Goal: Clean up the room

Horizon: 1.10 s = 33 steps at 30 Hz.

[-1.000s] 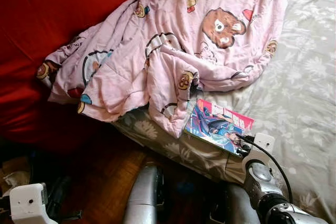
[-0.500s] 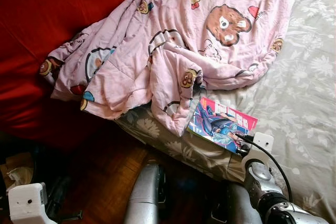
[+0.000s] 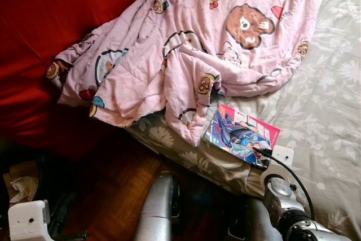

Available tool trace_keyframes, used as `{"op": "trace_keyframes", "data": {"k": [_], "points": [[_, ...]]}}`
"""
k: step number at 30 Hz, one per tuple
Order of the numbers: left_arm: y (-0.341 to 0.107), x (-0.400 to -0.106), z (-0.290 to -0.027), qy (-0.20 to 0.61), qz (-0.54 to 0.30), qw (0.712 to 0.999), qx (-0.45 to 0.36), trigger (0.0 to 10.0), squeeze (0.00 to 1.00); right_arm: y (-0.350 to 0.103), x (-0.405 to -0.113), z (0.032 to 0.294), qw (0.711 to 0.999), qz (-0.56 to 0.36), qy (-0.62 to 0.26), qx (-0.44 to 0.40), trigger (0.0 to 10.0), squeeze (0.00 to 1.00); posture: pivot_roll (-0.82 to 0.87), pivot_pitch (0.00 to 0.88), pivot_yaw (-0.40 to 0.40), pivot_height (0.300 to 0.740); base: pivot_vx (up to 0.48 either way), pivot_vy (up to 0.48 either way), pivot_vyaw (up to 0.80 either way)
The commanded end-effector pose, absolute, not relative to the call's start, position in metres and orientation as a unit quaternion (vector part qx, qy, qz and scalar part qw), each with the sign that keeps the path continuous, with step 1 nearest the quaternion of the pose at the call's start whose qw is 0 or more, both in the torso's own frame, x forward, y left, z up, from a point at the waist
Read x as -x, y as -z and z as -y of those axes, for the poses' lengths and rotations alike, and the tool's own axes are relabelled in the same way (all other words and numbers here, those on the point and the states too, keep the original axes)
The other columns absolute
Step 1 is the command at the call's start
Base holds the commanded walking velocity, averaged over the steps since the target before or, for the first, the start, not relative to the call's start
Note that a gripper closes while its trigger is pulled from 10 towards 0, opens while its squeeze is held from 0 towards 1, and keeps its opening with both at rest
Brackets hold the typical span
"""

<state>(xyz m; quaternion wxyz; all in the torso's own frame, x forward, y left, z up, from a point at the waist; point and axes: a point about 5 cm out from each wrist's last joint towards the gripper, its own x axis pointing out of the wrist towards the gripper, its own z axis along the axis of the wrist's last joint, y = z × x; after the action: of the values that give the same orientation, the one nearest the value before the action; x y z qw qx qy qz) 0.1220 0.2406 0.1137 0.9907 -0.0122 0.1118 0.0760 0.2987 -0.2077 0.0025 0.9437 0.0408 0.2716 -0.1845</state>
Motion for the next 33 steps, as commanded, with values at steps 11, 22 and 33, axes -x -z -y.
{"op": "trace_keyframes", "data": {"k": [11, 22, 33], "points": [[-0.105, -0.124, -0.245, -0.093, -0.123, 0.988, 0.007, 10.0, 0.0, 0.006, -0.283, 0.225, 0.93, -0.272, 0.243, -0.043, 0.0, 0.0, 0.43, 0.352, 0.085, 0.647, 0.0, 0.0, 0.0], [-0.097, -0.15, -0.252, -0.106, -0.097, 0.99, 0.013, 10.0, 0.0, -0.009, -0.293, 0.234, 0.945, -0.214, 0.238, -0.074, 0.0, 0.0, 0.39, 0.277, 0.041, 0.647, 0.0, 0.0, 0.0], [-0.077, -0.171, -0.261, -0.129, -0.09, 0.987, 0.025, 10.0, 0.0, -0.014, -0.297, 0.229, 0.957, -0.175, 0.212, -0.097, 0.0, 0.0, 0.34, 0.178, 0.01, 0.647, 0.0, 0.0, 0.0]]}}
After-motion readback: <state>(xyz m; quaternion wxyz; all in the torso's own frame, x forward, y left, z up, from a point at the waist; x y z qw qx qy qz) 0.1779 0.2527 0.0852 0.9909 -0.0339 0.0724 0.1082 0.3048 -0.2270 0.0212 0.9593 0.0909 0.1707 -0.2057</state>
